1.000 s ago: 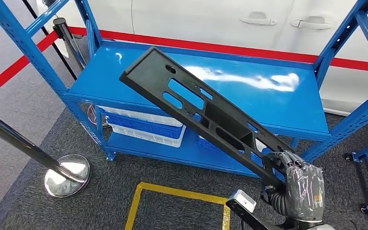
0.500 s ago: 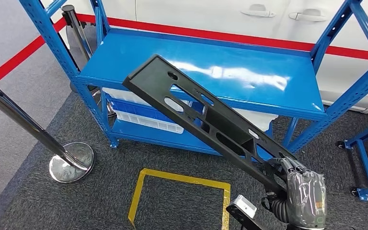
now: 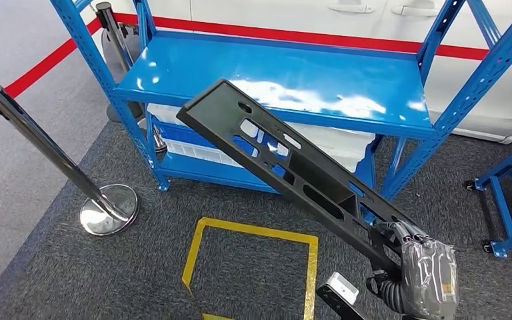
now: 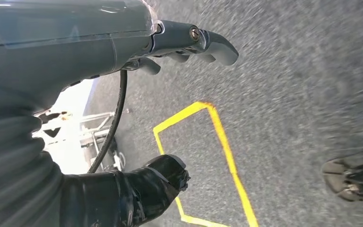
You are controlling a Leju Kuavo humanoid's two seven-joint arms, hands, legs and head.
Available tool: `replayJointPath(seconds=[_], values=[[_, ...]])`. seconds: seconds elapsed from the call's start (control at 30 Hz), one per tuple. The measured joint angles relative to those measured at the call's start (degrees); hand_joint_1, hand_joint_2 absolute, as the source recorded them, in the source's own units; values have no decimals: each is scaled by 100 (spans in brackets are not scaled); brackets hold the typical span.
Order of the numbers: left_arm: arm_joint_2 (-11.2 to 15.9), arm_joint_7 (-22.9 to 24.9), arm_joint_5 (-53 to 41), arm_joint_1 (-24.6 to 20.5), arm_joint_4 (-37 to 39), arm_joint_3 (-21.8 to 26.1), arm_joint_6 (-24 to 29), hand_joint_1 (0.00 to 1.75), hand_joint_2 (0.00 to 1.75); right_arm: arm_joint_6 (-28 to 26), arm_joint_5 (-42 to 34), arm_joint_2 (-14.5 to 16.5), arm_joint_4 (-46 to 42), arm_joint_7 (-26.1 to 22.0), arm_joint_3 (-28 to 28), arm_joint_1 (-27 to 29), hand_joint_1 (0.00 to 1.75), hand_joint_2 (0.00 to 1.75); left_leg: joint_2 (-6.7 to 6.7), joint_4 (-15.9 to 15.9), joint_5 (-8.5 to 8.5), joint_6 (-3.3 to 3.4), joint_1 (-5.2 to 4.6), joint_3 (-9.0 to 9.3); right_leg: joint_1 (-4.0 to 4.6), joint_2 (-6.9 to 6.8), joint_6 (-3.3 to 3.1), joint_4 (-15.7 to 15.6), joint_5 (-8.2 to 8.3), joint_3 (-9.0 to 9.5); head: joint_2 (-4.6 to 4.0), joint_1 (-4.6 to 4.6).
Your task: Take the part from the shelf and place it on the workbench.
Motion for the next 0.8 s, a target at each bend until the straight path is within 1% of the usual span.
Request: replayJointPath(seconds=[0.03,0.07,0.1,0.13,0.17,0.2,0.23,0.27,0.3,0.33,0.37,0.4,0.43,0.47,0.5,0.53,0.57,0.6,0.63,0.67,0.7,0.73,0.77,0.8], values=[[4,1,-1,-1,-11,0,-1,0,175,9,-1,4,-1,1,0,1,175,175,-106,-459,-39,43,-3,378,6,27,28,39,52,-90,0,1],[8,1,-1,-1,-21,0,-1,0,175,22,-5,8,-2,2,0,0,175,175,-208,-939,-151,75,-8,727,8,54,59,64,108,-149,1,2],[11,1,-2,6,-30,0,-1,0,175,34,-13,11,-3,4,0,-2,175,175,-291,-1303,-259,101,-21,968,2,75,90,62,172,-176,1,4],[13,2,-3,11,-33,-1,-1,0,175,45,-22,14,-7,5,0,-3,175,175,-305,-1505,-312,108,-37,1070,-6,107,122,41,243,-195,0,3],[13,6,-4,13,-32,-1,-1,0,175,56,-31,16,-12,9,0,0,175,175,-264,-1588,-275,114,-46,1056,-12,153,157,15,328,-214,0,3],[7,13,-8,13,-32,-3,0,0,175,68,-36,17,-18,14,0,13,175,175,-192,-1599,-203,136,-45,996,-25,199,188,4,363,-253,-1,-2],[1,25,-14,7,-33,-5,1,0,175,83,-38,21,-25,25,0,31,175,175,-122,-1625,-133,167,-34,930,-28,212,216,55,274,-316,-1,-2],[-4,37,-20,9,-33,-9,1,0,175,104,-38,26,-30,36,0,49,175,175,-41,-1641,-54,210,-19,844,-28,198,238,196,61,-386,-1,1],[-9,48,-27,14,-34,-15,1,0,175,123,-37,30,-33,45,0,64,175,175,40,-1642,17,247,-13,757,-41,156,253,439,-267,-454,-1,3],[-8,56,-33,20,-36,-22,2,0,175,138,-37,36,-36,55,0,71,175,175,102,-1632,83,272,-18,658,-48,108,272,758,-612,-507,-1,7],[-8,59,-38,24,-36,-32,2,0,175,148,-37,38,-36,61,0,72,175,175,175,-1611,146,284,-23,560,-61,80,289,1102,-845,-536,-1,6],[-7,60,-41,19,-37,-43,3,0,175,151,-37,40,-36,65,0,73,175,175,241,-1582,209,278,-28,453,-72,61,304,1399,-913,-533,-1,7],[-7,61,-43,9,-38,-54,4,0,175,153,-37,42,-36,71,0,74,175,175,299,-1548,267,269,-30,347,-80,47,313,1594,-837,-497,-1,7],[-8,60,-44,-1,-38,-66,2,0,175,157,-37,44,-36,77,0,76,175,175,360,-1498,325,256,-29,219,-84,26,318,1637,-624,-380,0,7],[-8,59,-43,-9,-39,-75,-3,0,175,164,-37,46,-36,84,0,79,175,175,414,-1443,375,237,-26,93,-86,-15,321,1504,-417,-179,0,7],[-8,57,-42,-14,-39,-81,-12,0,175,173,-36,47,-36,92,1,81,175,175,464,-1380,417,214,-27,-14,-83,-110,320,1175,-359,128,0,5],[-8,56,-40,-13,-39,-86,-21,0,175,183,-36,48,-39,100,3,80,175,175,513,-1317,454,185,-29,-103,-63,-218,313,705,-414,498,1,4],[-8,55,-39,-11,-39,-87,-28,0,175,192,-34,48,-44,104,8,78,175,175,558,-1277,493,156,-32,-145,-41,-309,288,289,-567,788,1,3],[-8,56,-39,-11,-39,-88,-31,0,175,199,-33,49,-50,107,14,79,175,175,602,-1256,536,128,-33,-163,-15,-365,257,-21,-714,971,1,3],[-9,57,-40,-10,-39,-89,-32,0,175,209,-31,49,-59,111,20,83,175,175,648,-1254,583,100,-28,-168,7,-352,216,-165,-764,1018,1,2],[-8,59,-42,-11,-39,-90,-32,0,175,221,-29,50,-64,114,25,91,175,175,671,-1258,616,66,-23,-179,0,-316,163,-170,-730,965,1,3],[-5,62,-43,-12,-39,-91,-30,0,175,232,-27,53,-70,117,31,100,175,175,615,-1226,562,25,-14,-207,-7,-274,116,-164,-668,894,1,3],[-3,65,-44,-7,-39,-92,-28,0,175,242,-25,58,-74,119,37,104,175,175,506,-1123,395,-11,-8,-250,-17,-234,64,-160,-599,820,1,2],[-1,68,-44,2,-39,-93,-25,0,175,247,-23,63,-76,120,44,106,175,175,363,-906,115,-37,-4,-315,-23,-190,20,-155,-523,733,0,2]])
